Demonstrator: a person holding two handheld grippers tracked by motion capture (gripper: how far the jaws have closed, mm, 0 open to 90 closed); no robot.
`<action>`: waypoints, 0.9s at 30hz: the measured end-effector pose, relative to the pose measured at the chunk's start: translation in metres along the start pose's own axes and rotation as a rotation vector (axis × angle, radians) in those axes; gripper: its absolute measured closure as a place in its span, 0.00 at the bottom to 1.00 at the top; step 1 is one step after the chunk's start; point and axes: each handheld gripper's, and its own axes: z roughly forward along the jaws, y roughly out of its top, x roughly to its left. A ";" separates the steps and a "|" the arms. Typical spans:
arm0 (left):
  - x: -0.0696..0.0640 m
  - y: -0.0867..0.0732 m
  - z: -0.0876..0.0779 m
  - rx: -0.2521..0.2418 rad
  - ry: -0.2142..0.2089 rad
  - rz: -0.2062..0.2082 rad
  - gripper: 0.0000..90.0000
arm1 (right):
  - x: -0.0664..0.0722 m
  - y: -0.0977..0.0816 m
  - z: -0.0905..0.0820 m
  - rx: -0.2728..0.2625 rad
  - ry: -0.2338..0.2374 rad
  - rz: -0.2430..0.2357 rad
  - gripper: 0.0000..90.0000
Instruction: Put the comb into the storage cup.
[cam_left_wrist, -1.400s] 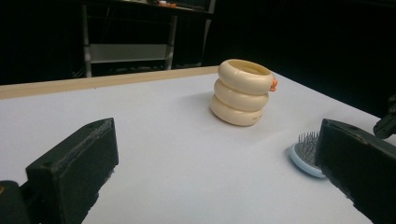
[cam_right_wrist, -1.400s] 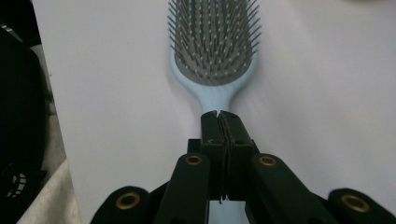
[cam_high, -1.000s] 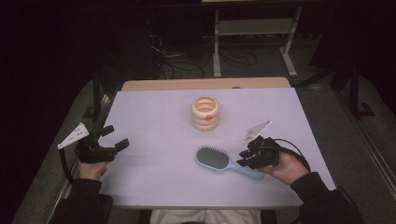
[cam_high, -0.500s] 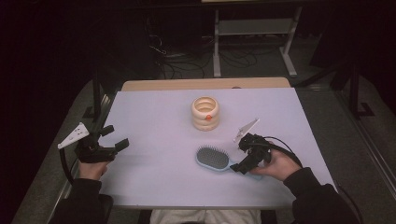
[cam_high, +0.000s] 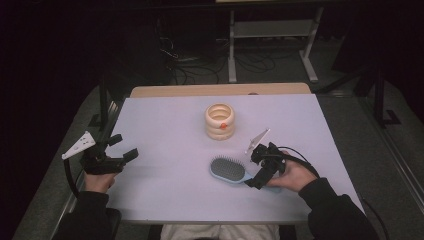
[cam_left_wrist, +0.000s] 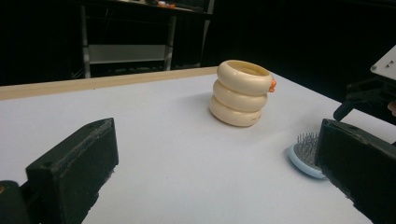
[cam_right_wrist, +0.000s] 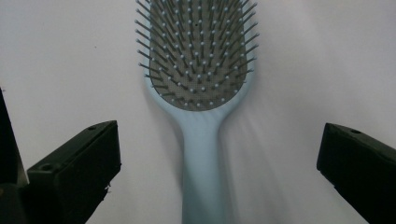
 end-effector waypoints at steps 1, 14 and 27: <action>0.000 0.000 0.000 -0.002 -0.001 -0.004 0.00 | 0.000 0.000 0.002 0.007 0.005 -0.003 0.00; 0.001 0.000 0.000 -0.002 -0.001 -0.005 0.00 | 0.004 0.000 0.017 0.043 0.036 -0.034 0.05; 0.001 0.000 0.000 -0.001 -0.001 -0.004 0.00 | 0.004 -0.004 0.020 0.044 0.014 -0.039 0.37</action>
